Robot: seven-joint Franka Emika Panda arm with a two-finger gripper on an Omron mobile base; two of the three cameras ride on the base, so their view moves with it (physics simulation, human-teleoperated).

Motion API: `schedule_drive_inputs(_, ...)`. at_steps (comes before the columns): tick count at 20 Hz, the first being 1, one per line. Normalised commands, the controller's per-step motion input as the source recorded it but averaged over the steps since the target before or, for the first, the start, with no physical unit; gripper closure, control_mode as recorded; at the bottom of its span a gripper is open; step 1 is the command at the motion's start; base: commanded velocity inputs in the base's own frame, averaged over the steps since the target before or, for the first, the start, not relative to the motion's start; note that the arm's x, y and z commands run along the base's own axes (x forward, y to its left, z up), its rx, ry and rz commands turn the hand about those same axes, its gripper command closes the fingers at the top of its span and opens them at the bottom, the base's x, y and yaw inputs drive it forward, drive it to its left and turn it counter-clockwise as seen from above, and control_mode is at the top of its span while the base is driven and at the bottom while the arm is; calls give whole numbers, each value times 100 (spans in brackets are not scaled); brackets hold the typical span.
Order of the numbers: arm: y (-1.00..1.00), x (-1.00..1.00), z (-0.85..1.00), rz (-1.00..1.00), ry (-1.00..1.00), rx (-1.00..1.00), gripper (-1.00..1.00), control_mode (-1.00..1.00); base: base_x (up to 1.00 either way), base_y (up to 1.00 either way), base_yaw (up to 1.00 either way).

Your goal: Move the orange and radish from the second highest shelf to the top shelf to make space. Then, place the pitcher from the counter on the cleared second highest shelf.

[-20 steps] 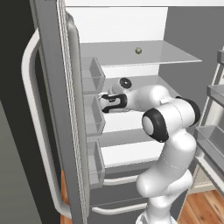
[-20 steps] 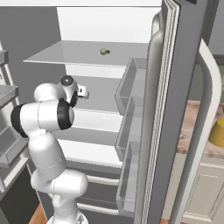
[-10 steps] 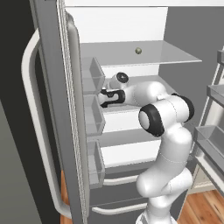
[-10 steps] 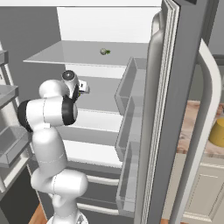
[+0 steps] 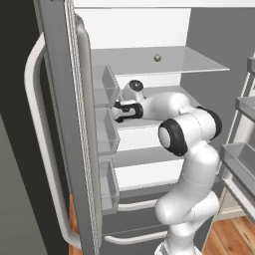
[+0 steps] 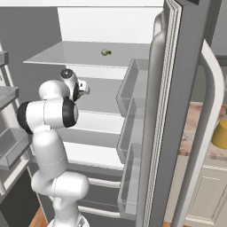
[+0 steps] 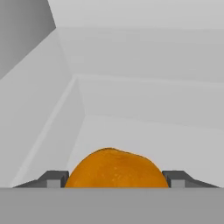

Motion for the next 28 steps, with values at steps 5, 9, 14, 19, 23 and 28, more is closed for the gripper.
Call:
schedule_drive_inputs(5, -4, -94, -28, 0, -12, -1, 100, -100, 0, 0, 0)
schedule_drive_inputs(9, -40, -100, 7, 0, -19, 0, 100, -100, 0, 0, 0)
schedule_drive_inputs(14, -58, -100, 79, 0, -16, 5, 100, -100, 0, 0, 0)
schedule_drive_inputs(19, -63, -100, 100, 0, -14, 6, 100, -100, 0, 0, 0)
schedule_drive_inputs(23, -40, -78, 100, 0, -7, 1, 100, -100, 0, 0, 0)
schedule_drive_inputs(28, -22, -57, 100, 0, -2, 0, 100, -100, 0, 0, 0)
